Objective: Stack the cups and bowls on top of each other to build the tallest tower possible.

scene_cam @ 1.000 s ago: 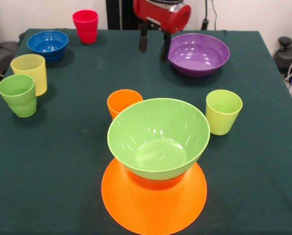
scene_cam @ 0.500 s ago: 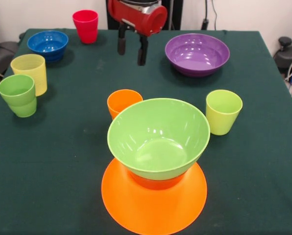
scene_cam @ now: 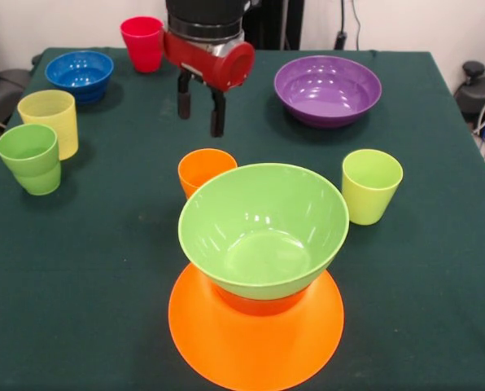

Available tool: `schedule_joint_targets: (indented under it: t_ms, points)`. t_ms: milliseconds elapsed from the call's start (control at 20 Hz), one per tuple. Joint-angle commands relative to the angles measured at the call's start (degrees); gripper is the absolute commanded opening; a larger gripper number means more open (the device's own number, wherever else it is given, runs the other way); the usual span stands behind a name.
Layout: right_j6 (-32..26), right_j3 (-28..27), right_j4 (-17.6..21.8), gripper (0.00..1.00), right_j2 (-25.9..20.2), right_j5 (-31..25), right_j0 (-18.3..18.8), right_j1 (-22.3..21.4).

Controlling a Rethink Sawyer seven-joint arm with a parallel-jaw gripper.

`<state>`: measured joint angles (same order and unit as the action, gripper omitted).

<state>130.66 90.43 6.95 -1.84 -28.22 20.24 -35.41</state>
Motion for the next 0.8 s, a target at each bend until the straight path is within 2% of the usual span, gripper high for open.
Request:
schedule_joint_targets:
  t_ms: [50,800]
  points:
    - [-12.2,-5.0,5.8,1.00,-9.5,-3.0,1.6,6.7]
    - [-12.2,-6.8,9.9,1.00,-11.4,-3.9,4.6,8.8]
